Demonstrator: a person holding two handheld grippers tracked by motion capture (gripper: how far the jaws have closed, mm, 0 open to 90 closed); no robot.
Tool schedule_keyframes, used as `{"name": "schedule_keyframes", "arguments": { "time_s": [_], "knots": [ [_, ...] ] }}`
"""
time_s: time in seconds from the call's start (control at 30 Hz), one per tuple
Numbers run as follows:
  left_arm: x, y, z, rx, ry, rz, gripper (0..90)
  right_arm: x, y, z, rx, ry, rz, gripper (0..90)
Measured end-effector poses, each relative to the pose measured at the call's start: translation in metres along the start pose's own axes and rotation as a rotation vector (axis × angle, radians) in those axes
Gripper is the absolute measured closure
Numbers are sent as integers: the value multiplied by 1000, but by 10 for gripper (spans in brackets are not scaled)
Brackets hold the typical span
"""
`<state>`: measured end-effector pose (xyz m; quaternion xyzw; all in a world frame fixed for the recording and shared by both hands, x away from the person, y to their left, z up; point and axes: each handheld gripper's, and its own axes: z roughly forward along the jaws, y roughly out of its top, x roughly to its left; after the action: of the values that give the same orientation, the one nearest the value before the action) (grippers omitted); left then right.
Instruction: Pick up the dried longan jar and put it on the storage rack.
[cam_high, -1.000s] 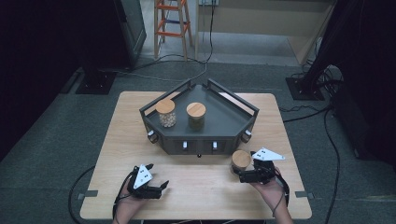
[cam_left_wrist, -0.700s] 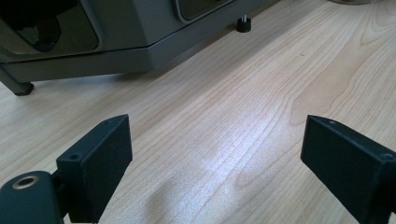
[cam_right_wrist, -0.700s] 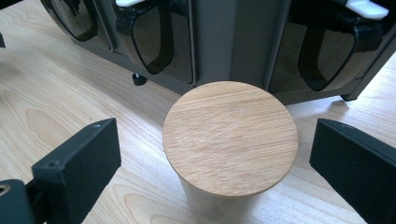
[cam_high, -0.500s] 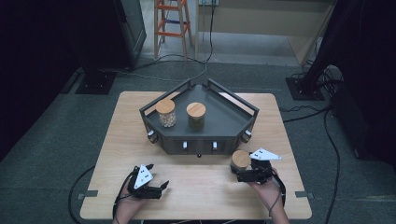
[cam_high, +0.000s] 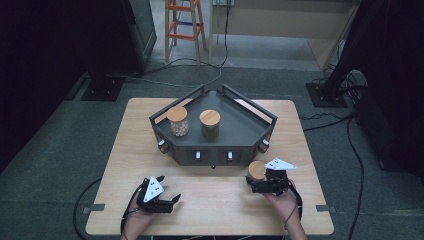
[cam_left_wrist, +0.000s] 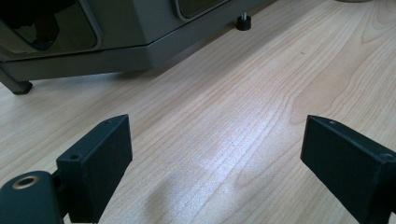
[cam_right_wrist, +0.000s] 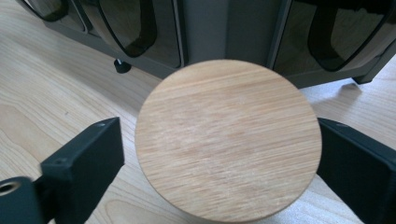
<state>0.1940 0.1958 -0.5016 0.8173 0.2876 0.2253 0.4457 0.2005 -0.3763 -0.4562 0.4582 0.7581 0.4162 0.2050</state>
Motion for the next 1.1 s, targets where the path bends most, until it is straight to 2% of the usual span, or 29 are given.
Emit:
{"name": "schedule_keyframes", "arguments": {
  "time_s": [0.13, 0.3, 0.4, 0.53, 0.7, 0.77, 0.93, 1.1],
  "knots": [
    [0, 0, 0, -1, 1, -1, 89, -1, 0, 4, 17, 1, 3, 53],
    [0, 0, 0, 0, 1, -1, 89, 0, 0, 6, 27, -21, 10, 69],
    [0, 0, 0, 2, 0, 0, 90, 2, -3, 6, 13, -40, 5, 129],
    [0, 0, 0, -1, -1, 4, 90, 4, -6, 7, 0, -47, -16, 158],
    [0, 0, 0, -2, -2, 4, 90, 9, -10, 7, -10, -48, -43, 250],
    [0, 0, 0, -4, -2, 3, 90, 14, -10, 9, -12, -63, -59, 251],
    [0, 0, 0, -4, -1, 7, 90, 11, -17, 9, -38, -54, -46, 253],
    [0, 0, 0, -2, 0, 9, 90, 13, -21, 9, -52, -65, -43, 254]
  ]
}}
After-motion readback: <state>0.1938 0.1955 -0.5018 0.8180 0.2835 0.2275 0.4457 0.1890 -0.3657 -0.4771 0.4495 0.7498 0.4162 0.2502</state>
